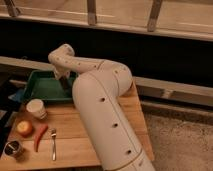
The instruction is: Wipe tray with eraser
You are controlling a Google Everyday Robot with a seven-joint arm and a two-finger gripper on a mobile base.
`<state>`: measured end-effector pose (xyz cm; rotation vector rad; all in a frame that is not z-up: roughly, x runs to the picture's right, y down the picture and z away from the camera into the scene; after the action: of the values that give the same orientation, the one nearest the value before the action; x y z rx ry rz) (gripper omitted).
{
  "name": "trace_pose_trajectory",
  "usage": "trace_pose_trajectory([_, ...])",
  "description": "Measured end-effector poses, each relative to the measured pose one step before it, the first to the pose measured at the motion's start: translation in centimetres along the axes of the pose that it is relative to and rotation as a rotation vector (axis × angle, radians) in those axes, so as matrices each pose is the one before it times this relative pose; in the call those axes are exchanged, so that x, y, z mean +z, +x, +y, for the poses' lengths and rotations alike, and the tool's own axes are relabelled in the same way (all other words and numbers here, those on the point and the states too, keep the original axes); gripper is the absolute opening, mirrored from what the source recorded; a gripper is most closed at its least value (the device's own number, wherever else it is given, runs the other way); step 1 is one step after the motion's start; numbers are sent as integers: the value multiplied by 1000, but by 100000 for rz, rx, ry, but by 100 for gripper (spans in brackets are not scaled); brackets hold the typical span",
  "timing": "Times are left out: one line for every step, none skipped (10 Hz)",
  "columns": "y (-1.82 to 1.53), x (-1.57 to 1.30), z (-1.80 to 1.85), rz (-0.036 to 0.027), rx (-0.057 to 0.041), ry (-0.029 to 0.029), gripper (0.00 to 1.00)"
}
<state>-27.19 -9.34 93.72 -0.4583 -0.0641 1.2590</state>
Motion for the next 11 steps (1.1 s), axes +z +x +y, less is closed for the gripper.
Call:
trace_pose_trajectory([-159, 268, 1083, -778, -803, -2101, 0])
trace_pose_trajectory([350, 186, 1260, -503, -587, -2697, 0])
trace_pose_trajectory([539, -105, 1012, -82, -427, -2078, 0])
trace_pose_trajectory([976, -197, 1273, 550, -417, -2070, 0])
trace_pose_trajectory([843, -354, 439, 1160, -146, 469, 0])
trace_pose_trajectory([795, -378, -211, 1036, 228, 1495, 0])
trace_pose_trajectory([588, -545, -787, 695, 737, 2425, 0])
trace_pose_trajectory([149, -195, -1223, 396, 705, 2522, 0])
trace_pose_trajectory([-488, -70, -1077, -195, 500, 2019, 0])
trace_pose_trajectory([-481, 251, -866, -263, 55, 1266, 0])
trace_pose_trajectory([-1348, 370, -1244, -1496, -330, 1031, 0])
